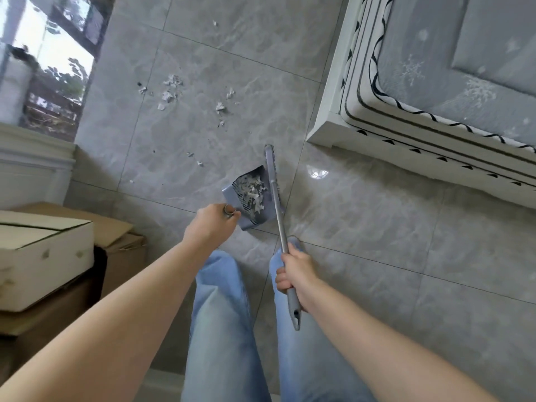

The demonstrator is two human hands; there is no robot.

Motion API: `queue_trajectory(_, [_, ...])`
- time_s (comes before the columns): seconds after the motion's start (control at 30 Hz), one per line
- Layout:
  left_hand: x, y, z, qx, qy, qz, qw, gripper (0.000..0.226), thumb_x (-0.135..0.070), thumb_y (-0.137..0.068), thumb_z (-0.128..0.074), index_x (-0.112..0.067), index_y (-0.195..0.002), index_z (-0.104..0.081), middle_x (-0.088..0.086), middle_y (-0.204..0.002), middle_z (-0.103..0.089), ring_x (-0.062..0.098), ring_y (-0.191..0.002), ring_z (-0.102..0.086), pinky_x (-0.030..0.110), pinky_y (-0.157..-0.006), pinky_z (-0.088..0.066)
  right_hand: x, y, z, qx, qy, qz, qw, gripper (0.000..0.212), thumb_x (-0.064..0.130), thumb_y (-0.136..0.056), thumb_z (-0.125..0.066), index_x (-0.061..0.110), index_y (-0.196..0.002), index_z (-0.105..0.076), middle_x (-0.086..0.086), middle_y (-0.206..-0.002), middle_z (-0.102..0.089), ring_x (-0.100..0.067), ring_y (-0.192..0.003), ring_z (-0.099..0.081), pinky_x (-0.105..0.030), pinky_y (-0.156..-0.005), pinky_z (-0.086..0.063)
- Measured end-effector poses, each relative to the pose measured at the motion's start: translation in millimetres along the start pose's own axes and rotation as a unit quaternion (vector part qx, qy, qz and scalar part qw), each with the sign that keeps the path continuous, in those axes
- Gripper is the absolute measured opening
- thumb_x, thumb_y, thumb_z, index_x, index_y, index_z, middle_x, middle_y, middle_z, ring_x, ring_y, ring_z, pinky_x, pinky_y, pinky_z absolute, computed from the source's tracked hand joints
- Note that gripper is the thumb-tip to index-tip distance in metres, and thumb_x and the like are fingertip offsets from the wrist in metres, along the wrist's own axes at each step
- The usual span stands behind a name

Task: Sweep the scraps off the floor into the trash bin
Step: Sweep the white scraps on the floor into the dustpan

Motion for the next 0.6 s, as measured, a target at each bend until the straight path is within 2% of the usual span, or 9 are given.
queue_trajectory(0.07, [19.1, 7.3, 23.8, -0.012, 0.031, 0.014, 0.999, 0.034, -0.038, -0.095, -0.053, -0.026, -0.064, -0.055, 0.002, -0.064, -0.059, 0.025, -0.059, -0.055, 0.031, -0.059, -0.048, 17.9, 9.0, -15.0, -0.003, -0.009, 0.017, 1.000, 0.053, 0.008, -0.102, -0.035, 0.031, -0.149, -0.033, 0.007, -0.044, -0.023, -0.007, -0.031, -0.022, -0.016, -0.031, -0.019])
queue_trajectory(0.13, [41.4, 13.4, 53.2, -0.036, 0.065, 0.023, 0.997, 0.034, -0.038, -0.095, -0.056, -0.021, -0.066, -0.061, 0.001, -0.057, -0.057, 0.022, -0.050, -0.051, 0.029, -0.053, -0.046, 42.9, 9.1, -29.7, -0.010, 0.012, 0.033, 0.999, 0.054, 0.007, -0.102, -0.035, 0.031, -0.150, -0.031, 0.007, -0.042, -0.025, -0.007, -0.030, -0.023, -0.017, -0.030, -0.020])
queue_trajectory(0.2, [61.0, 16.9, 75.7, -0.060, 0.102, 0.032, 0.992, 0.034, -0.034, -0.095, -0.057, -0.014, -0.070, -0.066, -0.002, -0.051, -0.053, 0.019, -0.041, -0.047, 0.027, -0.044, -0.041, 68.9, -0.6, -39.8, -0.023, 0.062, 0.050, 0.997, 0.059, 0.004, -0.099, -0.032, 0.034, -0.150, -0.032, 0.004, -0.051, -0.029, -0.009, -0.033, -0.025, -0.018, -0.032, -0.021])
queue_trajectory(0.3, [99.3, 19.5, 105.6, -0.096, 0.160, 0.059, 0.981, 0.032, -0.032, -0.097, -0.056, -0.013, -0.073, -0.066, -0.009, -0.041, -0.050, 0.016, -0.032, -0.044, 0.024, -0.033, -0.036, 94.7, -13.7, -67.9, -0.039, 0.180, 0.084, 0.979, 0.066, 0.000, -0.093, -0.031, 0.035, -0.149, -0.034, -0.002, -0.065, -0.040, -0.014, -0.044, -0.032, -0.019, -0.035, -0.025])
queue_trajectory(0.4, [134.6, 22.8, 127.3, -0.112, 0.179, 0.072, 0.975, 0.034, -0.035, -0.096, -0.057, -0.012, -0.072, -0.065, -0.003, -0.047, -0.056, 0.027, -0.039, -0.051, 0.028, -0.042, -0.043, 101.1, -17.4, -105.0, -0.040, 0.263, 0.106, 0.958, 0.068, 0.002, -0.091, -0.030, 0.036, -0.149, -0.034, -0.004, -0.072, -0.045, -0.018, -0.045, -0.037, -0.019, -0.035, -0.030])
queue_trajectory(0.5, [167.7, 24.3, 144.7, -0.123, 0.184, 0.089, 0.971, 0.035, -0.040, -0.095, -0.057, -0.013, -0.074, -0.063, 0.007, -0.060, -0.059, 0.027, -0.046, -0.053, 0.035, -0.053, -0.050, 100.9, -16.0, -146.1, -0.023, 0.304, 0.118, 0.945, 0.067, 0.004, -0.091, -0.031, 0.037, -0.148, -0.033, -0.004, -0.072, -0.047, -0.017, -0.043, -0.037, -0.020, -0.036, -0.032])
queue_trajectory(0.6, [197.6, 20.8, 159.4, -0.139, 0.205, 0.108, 0.963, 0.029, -0.045, -0.092, -0.057, -0.017, -0.084, -0.063, 0.011, -0.072, -0.062, 0.034, -0.066, -0.059, 0.041, -0.064, -0.054, 106.8, -17.9, -188.9, -0.014, 0.342, 0.131, 0.930, 0.070, 0.004, -0.088, -0.030, 0.037, -0.149, -0.034, -0.008, -0.080, -0.052, -0.019, -0.043, -0.041, -0.022, -0.037, -0.035])
Point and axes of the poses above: each hand's wrist, its own y-axis away from the middle knuckle, its own z-axis out of the back of the hand, x = y × z, the point moved 7 cm from there along -y, towards the middle knuckle
